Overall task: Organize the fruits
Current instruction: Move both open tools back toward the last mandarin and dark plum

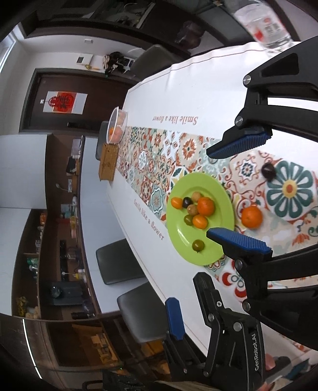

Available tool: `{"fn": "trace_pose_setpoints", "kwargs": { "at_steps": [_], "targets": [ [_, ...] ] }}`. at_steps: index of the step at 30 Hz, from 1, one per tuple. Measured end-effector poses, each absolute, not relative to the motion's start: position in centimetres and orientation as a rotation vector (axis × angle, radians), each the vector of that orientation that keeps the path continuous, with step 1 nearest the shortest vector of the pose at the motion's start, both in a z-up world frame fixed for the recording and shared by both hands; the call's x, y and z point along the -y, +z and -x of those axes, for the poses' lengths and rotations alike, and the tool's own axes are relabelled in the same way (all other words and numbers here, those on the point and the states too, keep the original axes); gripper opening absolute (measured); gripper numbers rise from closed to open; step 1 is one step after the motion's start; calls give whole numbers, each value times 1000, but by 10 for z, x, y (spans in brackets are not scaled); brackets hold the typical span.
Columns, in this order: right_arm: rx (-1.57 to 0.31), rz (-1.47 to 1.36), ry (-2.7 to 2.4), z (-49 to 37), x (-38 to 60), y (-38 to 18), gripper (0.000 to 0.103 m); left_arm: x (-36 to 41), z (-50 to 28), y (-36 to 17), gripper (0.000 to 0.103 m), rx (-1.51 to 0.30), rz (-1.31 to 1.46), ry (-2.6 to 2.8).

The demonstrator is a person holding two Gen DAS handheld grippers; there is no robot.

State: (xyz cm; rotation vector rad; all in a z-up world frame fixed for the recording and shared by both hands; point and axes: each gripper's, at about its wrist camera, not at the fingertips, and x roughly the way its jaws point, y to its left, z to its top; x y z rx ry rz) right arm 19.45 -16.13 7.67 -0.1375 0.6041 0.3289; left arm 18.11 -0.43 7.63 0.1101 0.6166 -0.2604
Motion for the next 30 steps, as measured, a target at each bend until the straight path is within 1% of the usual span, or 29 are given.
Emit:
{"fn": "trace_pose_setpoints", "kwargs": {
  "at_steps": [1,6,10,30],
  "targets": [
    [-605,134,327,-192,164,76,59,7,-178,75,70,-616,-116,-260],
    [-618,115,307,-180,180,66,59,17,-164,69,71,-609,-120,-279],
    [-621,115,297,-173,189,58,59,25,-157,62,75,-600,-129,-299],
    [-706,129,298,-183,211,4,59,49,-183,-2,75,-710,-138,-366]
  ]
}}
